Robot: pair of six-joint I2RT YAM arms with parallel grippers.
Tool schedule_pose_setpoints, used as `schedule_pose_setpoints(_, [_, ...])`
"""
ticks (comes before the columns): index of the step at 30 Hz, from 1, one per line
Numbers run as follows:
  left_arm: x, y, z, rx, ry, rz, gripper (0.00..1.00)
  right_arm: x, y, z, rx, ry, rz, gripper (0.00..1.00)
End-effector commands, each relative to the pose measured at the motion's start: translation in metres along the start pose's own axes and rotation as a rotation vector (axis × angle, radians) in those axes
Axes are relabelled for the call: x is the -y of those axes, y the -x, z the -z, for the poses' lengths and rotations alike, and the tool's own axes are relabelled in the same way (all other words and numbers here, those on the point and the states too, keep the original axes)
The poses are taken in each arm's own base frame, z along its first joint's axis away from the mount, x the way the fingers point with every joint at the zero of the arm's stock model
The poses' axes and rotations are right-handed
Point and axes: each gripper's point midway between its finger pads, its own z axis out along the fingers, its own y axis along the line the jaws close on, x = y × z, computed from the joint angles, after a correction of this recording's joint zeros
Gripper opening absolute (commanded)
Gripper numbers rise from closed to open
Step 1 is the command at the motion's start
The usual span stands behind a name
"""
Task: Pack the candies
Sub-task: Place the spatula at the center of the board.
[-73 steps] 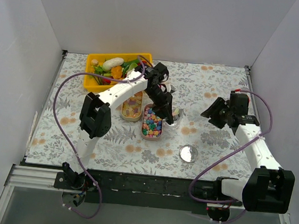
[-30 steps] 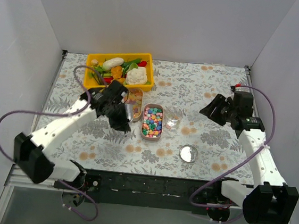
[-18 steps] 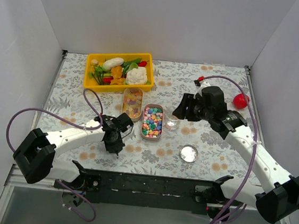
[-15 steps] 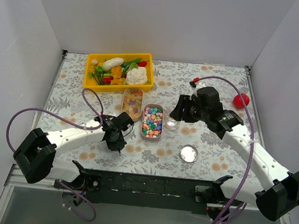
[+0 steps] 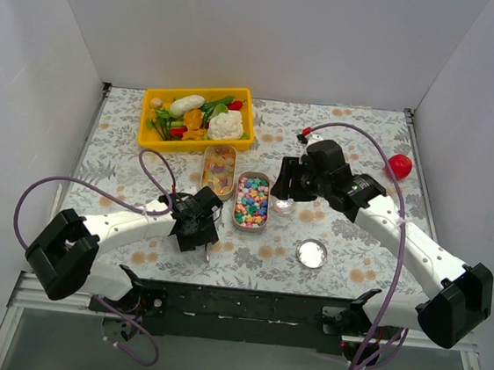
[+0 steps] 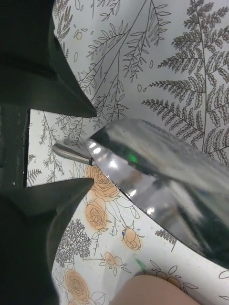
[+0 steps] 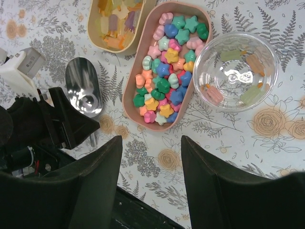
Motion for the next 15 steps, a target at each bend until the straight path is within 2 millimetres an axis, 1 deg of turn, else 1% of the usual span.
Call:
schedule_pose_setpoints(1, [-0.004, 0.0, 0.02, 0.001, -0.025, -0.017, 0.58, -0.012, 0.019, 0.006, 0.044, 0.015, -0.001, 0.6])
schedule_pose_setpoints(2, [-0.005, 0.001, 0.026, 0.004, -0.031, -0.016, 0.66, -0.012, 0.018, 0.004, 0.039, 0.008, 0.002, 0.6])
schedule_pose_setpoints(3, [-0.001, 0.006, 0.04, 0.026, -0.068, -0.003, 0.68, -0.014, 0.017, 0.004, 0.035, 0.011, 0.007, 0.61])
schedule_pose_setpoints(4, [-0.008, 0.006, 0.049, 0.027, -0.054, -0.001, 0.7, -0.02, 0.016, 0.005, 0.033, 0.025, 0.02, 0.63])
schedule_pose_setpoints(6, [-0.007, 0.016, 0.067, 0.07, -0.087, 0.017, 0.77, -0.027, 0.017, 0.001, 0.037, 0.016, 0.039, 0.66])
schedule_pose_setpoints(7, [-0.004, 0.024, 0.087, 0.105, -0.137, 0.03, 0.79, -0.041, 0.01, 0.0, 0.025, 0.04, 0.075, 0.69])
schedule_pose_setpoints(8, [-0.001, 0.03, 0.098, 0.13, -0.161, 0.04, 0.79, -0.045, 0.009, -0.004, 0.026, 0.037, 0.088, 0.7])
schedule_pose_setpoints(9, [-0.001, 0.04, 0.108, 0.175, -0.175, 0.055, 0.8, -0.06, 0.001, -0.006, 0.017, 0.065, 0.117, 0.72])
schedule_pose_setpoints(10, [0.0, 0.048, 0.125, 0.206, -0.192, 0.084, 0.82, -0.065, -0.004, -0.01, 0.005, 0.071, 0.119, 0.75])
schedule_pose_setpoints(11, [-0.003, 0.054, 0.131, 0.227, -0.184, 0.104, 0.83, -0.069, -0.015, -0.018, -0.025, 0.072, 0.122, 0.77])
schedule_pose_setpoints(12, [-0.006, 0.06, 0.135, 0.246, -0.172, 0.118, 0.84, -0.082, -0.026, -0.021, -0.043, 0.101, 0.143, 0.77])
schedule_pose_setpoints(13, [-0.009, 0.067, 0.145, 0.27, -0.162, 0.13, 0.84, -0.09, -0.035, -0.024, -0.063, 0.12, 0.134, 0.78])
schedule_pose_setpoints(14, [-0.011, 0.071, 0.145, 0.275, -0.135, 0.139, 0.84, -0.092, -0.051, -0.033, -0.101, 0.118, 0.142, 0.8])
schedule_pose_setpoints(15, [-0.017, 0.08, 0.147, 0.287, -0.106, 0.175, 0.84, -0.107, -0.064, -0.035, -0.118, 0.151, 0.161, 0.81])
